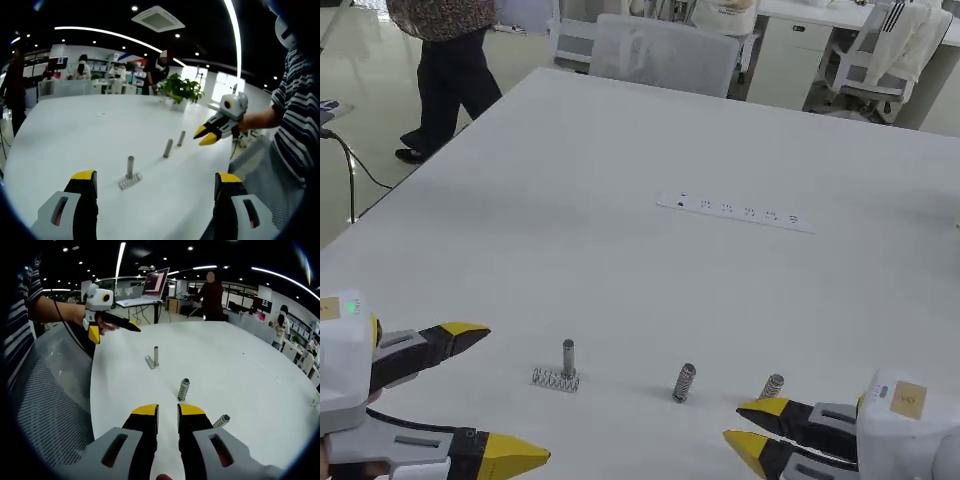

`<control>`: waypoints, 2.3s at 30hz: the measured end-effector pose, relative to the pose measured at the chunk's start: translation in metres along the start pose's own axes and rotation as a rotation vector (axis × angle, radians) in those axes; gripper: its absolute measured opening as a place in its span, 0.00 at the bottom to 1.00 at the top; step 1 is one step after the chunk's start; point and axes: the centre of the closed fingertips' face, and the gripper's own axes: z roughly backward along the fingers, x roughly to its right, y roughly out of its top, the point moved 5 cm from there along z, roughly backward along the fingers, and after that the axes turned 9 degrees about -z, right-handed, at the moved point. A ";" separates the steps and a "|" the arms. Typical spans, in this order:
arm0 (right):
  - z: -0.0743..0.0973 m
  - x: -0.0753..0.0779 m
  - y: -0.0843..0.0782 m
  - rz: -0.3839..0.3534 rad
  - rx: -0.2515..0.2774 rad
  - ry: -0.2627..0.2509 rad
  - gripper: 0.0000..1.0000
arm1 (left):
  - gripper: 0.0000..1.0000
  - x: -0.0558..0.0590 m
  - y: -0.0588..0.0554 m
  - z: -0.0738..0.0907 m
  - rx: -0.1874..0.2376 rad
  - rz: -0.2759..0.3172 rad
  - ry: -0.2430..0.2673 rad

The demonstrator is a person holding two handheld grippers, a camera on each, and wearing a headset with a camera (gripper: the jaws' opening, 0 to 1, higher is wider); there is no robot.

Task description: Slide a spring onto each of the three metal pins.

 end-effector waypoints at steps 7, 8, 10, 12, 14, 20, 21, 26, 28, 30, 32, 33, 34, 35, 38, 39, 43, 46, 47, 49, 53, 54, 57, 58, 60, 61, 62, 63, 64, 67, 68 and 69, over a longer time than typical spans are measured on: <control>-0.019 -0.015 0.019 0.055 0.016 0.052 0.12 | 0.94 0.000 0.000 0.001 -0.001 -0.001 0.002; -0.023 -0.018 0.023 0.067 0.018 0.060 0.12 | 0.94 0.000 0.000 0.002 -0.003 -0.002 0.003; -0.029 -0.021 0.028 0.084 0.021 0.070 0.12 | 0.94 0.000 0.000 0.002 -0.003 -0.002 0.003; -0.037 -0.027 0.035 0.095 0.025 0.091 0.12 | 0.94 0.000 0.000 0.002 -0.003 -0.001 0.004; -0.044 -0.032 0.042 0.119 0.031 0.105 0.12 | 0.94 -0.001 0.000 0.003 -0.004 -0.002 0.006; -0.068 -0.049 0.063 0.198 0.041 0.157 0.12 | 0.94 -0.002 -0.001 0.007 -0.005 -0.001 0.013; -0.071 -0.052 0.065 0.210 0.040 0.166 0.13 | 0.94 -0.002 -0.001 0.008 -0.005 0.001 0.014; -0.096 -0.061 0.069 0.264 0.019 0.188 0.14 | 0.94 -0.003 -0.003 0.012 -0.003 0.007 0.022; -0.103 -0.061 0.066 0.241 -0.006 0.192 0.14 | 0.94 -0.003 -0.003 0.014 -0.006 0.006 0.024; -0.111 -0.058 0.063 0.228 -0.027 0.177 0.14 | 0.94 -0.003 -0.004 0.015 -0.007 0.007 0.025; -0.117 -0.055 0.059 0.226 -0.044 0.170 0.14 | 0.94 -0.003 -0.004 0.017 -0.005 0.009 0.029; -0.120 -0.052 0.058 0.221 -0.050 0.163 0.14 | 0.94 -0.003 -0.005 0.017 -0.006 0.010 0.030; -0.122 -0.050 0.057 0.218 -0.054 0.156 0.14 | 0.94 -0.003 -0.005 0.018 -0.007 0.011 0.031; -0.126 -0.046 0.054 0.206 -0.070 0.143 0.14 | 0.94 -0.004 -0.006 0.018 -0.008 0.012 0.032; -0.133 -0.038 0.047 0.136 -0.094 0.124 0.14 | 0.94 -0.004 -0.006 0.018 -0.007 0.013 0.034; -0.135 -0.036 0.046 0.092 -0.095 0.128 0.15 | 0.94 -0.004 -0.006 0.018 -0.007 0.013 0.034; -0.142 -0.029 0.047 0.065 -0.091 0.114 0.15 | 0.93 -0.004 -0.006 0.019 -0.009 0.013 0.033; -0.147 -0.030 0.048 0.010 -0.084 0.125 0.16 | 0.93 -0.004 -0.007 0.019 -0.011 0.015 0.032; -0.149 -0.030 0.047 0.004 -0.086 0.126 0.16 | 0.93 -0.004 -0.007 0.020 -0.013 0.015 0.032; -0.152 -0.031 0.045 0.014 -0.096 0.122 0.16 | 0.93 -0.004 -0.008 0.020 -0.011 0.017 0.033; -0.155 -0.032 0.042 0.021 -0.109 0.124 0.16 | 0.93 -0.004 -0.009 0.021 -0.014 0.020 0.034; -0.156 -0.033 0.042 0.021 -0.109 0.126 0.16 | 0.93 -0.004 -0.009 0.021 -0.014 0.021 0.034; -0.160 -0.036 0.041 0.031 -0.114 0.133 0.15 | 0.93 -0.003 -0.011 0.023 -0.014 0.025 0.036; -0.161 -0.036 0.041 0.034 -0.116 0.133 0.15 | 0.93 -0.003 -0.011 0.023 -0.015 0.026 0.037; -0.163 -0.036 0.039 0.034 -0.121 0.134 0.15 | 0.92 -0.003 -0.012 0.023 -0.015 0.028 0.037; -0.163 -0.035 0.038 0.035 -0.124 0.132 0.15 | 0.92 -0.003 -0.012 0.024 -0.014 0.028 0.038; -0.164 -0.035 0.038 0.036 -0.127 0.133 0.15 | 0.92 -0.004 -0.012 0.024 -0.014 0.029 0.038; -0.164 -0.035 0.037 0.035 -0.130 0.133 0.15 | 0.92 -0.004 -0.012 0.024 -0.014 0.030 0.039; -0.165 -0.035 0.036 0.037 -0.133 0.133 0.15 | 0.92 -0.004 -0.013 0.025 -0.015 0.030 0.039; -0.166 -0.034 0.035 0.037 -0.139 0.133 0.14 | 0.92 -0.004 -0.013 0.025 -0.017 0.031 0.039; -0.166 -0.034 0.035 0.036 -0.142 0.133 0.14 | 0.92 -0.004 -0.013 0.025 -0.017 0.032 0.040; -0.167 -0.034 0.034 0.036 -0.143 0.136 0.13 | 0.92 -0.004 -0.013 0.024 -0.016 0.033 0.039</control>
